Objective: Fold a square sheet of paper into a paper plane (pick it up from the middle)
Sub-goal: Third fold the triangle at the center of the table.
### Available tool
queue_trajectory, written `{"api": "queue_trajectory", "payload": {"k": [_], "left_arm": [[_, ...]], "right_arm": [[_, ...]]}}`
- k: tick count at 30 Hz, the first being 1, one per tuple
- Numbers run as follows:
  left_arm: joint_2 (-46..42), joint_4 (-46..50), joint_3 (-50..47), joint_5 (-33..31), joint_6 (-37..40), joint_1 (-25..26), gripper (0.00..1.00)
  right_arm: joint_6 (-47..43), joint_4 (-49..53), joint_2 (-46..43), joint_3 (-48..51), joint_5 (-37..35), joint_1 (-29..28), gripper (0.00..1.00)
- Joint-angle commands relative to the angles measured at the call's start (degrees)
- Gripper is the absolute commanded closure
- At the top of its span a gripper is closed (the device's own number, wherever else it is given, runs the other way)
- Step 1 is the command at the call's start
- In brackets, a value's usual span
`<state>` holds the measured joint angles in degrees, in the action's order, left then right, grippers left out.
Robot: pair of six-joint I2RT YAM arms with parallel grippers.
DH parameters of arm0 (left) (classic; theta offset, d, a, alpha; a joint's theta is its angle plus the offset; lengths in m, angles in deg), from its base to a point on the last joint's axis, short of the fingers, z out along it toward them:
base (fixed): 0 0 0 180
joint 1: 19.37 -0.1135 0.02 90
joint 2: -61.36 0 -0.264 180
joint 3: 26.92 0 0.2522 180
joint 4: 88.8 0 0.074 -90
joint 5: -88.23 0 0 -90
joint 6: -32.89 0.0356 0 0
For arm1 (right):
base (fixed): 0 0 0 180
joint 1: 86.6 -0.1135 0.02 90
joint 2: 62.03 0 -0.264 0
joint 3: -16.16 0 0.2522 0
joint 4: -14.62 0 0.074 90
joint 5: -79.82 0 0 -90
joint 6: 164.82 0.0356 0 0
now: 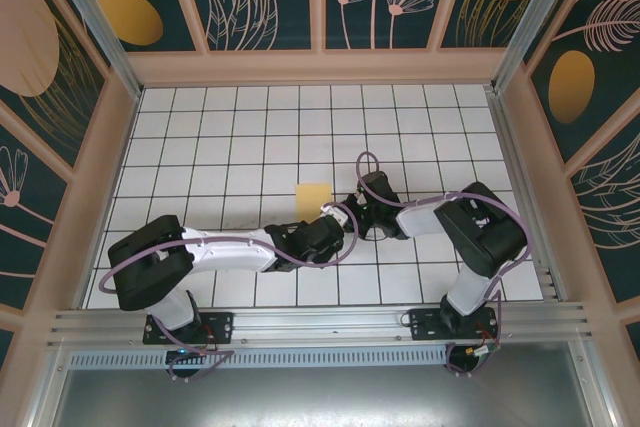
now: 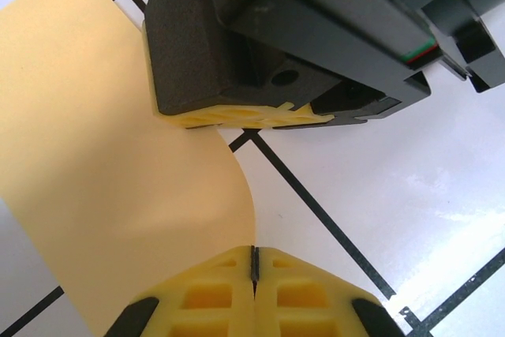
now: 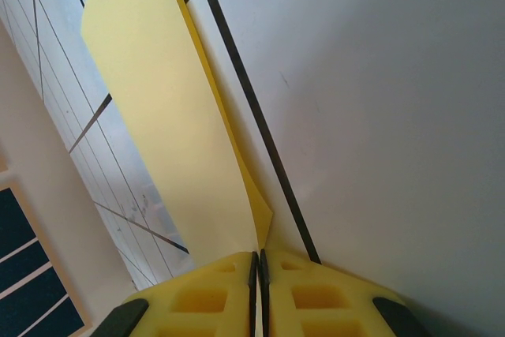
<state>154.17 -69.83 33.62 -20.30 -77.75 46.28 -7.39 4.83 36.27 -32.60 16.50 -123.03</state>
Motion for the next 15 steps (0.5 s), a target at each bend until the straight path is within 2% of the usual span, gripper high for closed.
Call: {"api": "queue_trajectory", "payload": {"k": [1, 3, 9, 15], "left_arm": [[-1.6, 1.3, -0.2, -1.1, 0.1, 0.2, 1.0], [-2.4, 1.1, -0.5, -1.0, 0.0, 0.3, 1.0], [-6.6, -0.8, -2.6, 0.2, 0.0, 0.2, 1.0], [-11.7, -4.4, -6.1, 7.8, -0.4, -1.6, 1.0]], "right_arm": [[-1.5, 0.9, -1.3, -1.2, 0.8, 0.4, 0.86], [-2.1, 1.4, -2.4, -1.1, 0.2, 0.6, 0.84], [-6.4, 8.2, -8.7, -1.3, -3.1, 3.0, 0.68], [-11.9, 13.3, -13.5, -3.2, -5.0, 4.8, 0.67]]}}
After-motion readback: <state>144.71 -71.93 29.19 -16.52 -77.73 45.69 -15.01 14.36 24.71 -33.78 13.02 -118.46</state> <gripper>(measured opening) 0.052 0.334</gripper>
